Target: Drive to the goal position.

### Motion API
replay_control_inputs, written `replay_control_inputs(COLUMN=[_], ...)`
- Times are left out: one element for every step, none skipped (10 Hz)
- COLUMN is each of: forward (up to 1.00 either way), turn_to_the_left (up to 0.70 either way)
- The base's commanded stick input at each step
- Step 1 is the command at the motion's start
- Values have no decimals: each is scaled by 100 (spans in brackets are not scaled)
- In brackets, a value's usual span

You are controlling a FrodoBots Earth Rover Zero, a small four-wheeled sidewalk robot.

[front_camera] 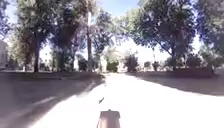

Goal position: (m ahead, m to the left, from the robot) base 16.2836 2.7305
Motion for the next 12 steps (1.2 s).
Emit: replay_control_inputs(forward=[100, 100, 100, 100, 100, 100, 100, 100, 100, 100, 100, 100], turn_to_the_left=[0, 0, 0, 0, 0, 0, 0, 0, 0, 9, 25, 34])
